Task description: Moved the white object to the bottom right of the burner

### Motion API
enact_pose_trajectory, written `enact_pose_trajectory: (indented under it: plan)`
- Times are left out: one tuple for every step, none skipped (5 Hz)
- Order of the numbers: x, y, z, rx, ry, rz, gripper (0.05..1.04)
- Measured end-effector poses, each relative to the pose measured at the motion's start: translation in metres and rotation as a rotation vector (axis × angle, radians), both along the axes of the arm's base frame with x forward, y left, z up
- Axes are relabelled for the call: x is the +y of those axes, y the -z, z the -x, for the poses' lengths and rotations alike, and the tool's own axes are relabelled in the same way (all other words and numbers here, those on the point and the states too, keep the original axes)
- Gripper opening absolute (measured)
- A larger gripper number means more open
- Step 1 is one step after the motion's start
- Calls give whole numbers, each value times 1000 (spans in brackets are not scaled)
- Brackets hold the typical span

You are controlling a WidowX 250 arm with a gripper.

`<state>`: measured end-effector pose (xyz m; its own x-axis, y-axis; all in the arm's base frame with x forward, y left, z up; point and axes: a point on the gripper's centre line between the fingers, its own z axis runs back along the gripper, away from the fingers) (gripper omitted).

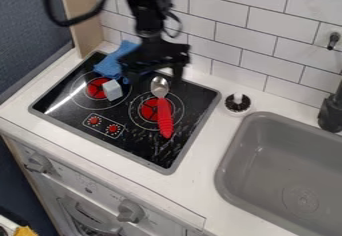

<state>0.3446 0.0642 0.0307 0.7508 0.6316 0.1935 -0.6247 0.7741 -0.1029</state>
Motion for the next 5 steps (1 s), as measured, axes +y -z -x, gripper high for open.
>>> enact_pose_trajectory:
  plan:
    - [27,2,7,-8,-127,-66,1001]
    - [48,10,7,11,-272,-106,1001]
    - [59,24,0,55,-390,-128,1001]
    - [66,30,-3,77,-452,-143,1001]
    - [79,35,-2,97,-502,-152,1001]
